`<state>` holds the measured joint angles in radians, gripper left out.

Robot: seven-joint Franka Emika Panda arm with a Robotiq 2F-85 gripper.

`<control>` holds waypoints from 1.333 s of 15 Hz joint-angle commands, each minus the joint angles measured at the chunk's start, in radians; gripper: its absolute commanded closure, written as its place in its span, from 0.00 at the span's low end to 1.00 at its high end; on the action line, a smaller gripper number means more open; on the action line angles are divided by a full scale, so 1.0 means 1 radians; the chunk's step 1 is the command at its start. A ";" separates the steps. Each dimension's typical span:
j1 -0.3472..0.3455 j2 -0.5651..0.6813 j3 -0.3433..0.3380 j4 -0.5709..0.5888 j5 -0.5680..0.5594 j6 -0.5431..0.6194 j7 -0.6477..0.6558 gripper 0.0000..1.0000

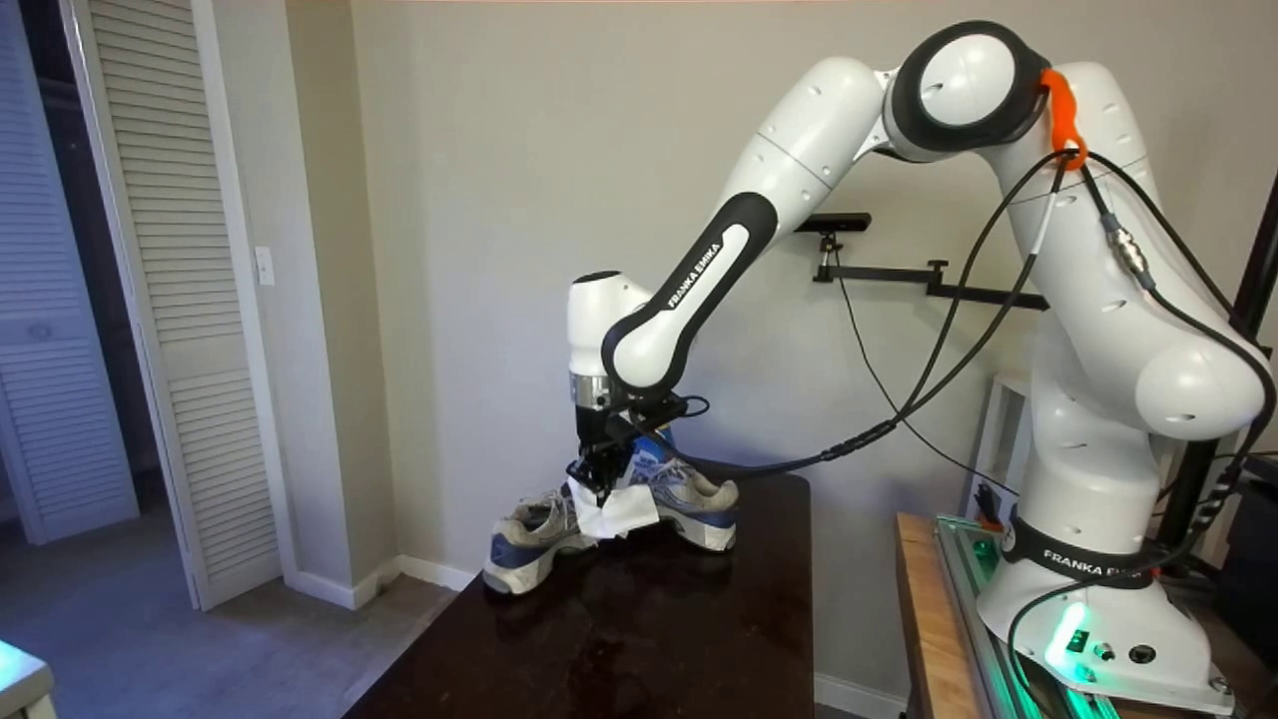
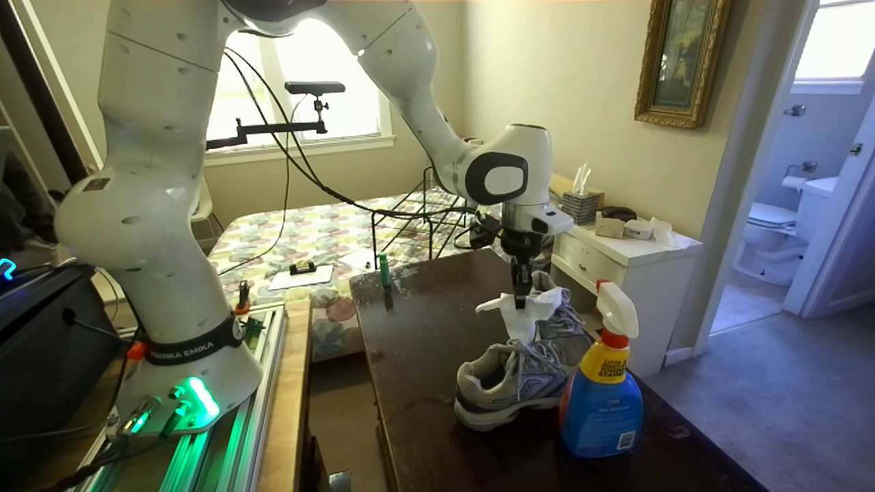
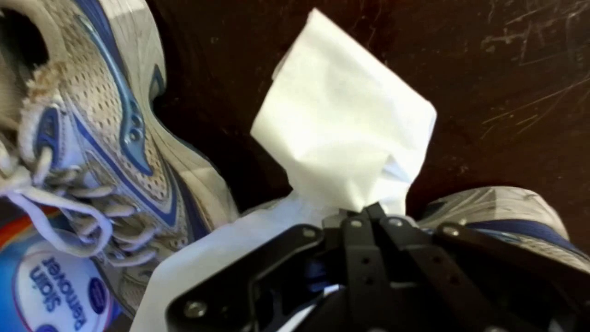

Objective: Use the napkin to wipe the shoes on the right

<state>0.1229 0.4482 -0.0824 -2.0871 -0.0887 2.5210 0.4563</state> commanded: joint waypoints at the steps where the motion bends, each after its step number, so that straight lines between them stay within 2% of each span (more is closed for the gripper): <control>1: -0.062 0.055 0.067 0.078 0.057 0.065 -0.216 1.00; 4: -0.078 0.100 0.065 0.144 0.046 0.040 -0.299 1.00; 5: -0.058 0.121 0.027 0.165 0.008 0.024 -0.263 1.00; 9: -0.054 0.202 -0.011 0.242 0.008 -0.044 -0.239 1.00; 14: -0.080 0.257 0.027 0.315 0.032 -0.207 -0.317 1.00; 17: -0.095 0.252 0.056 0.335 0.033 -0.319 -0.408 1.00; 18: -0.111 0.237 0.078 0.326 0.044 -0.338 -0.466 1.00; 20: -0.149 0.188 0.123 0.283 0.076 -0.306 -0.580 1.00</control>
<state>0.0325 0.6720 -0.0254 -1.7884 -0.0582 2.2319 0.0260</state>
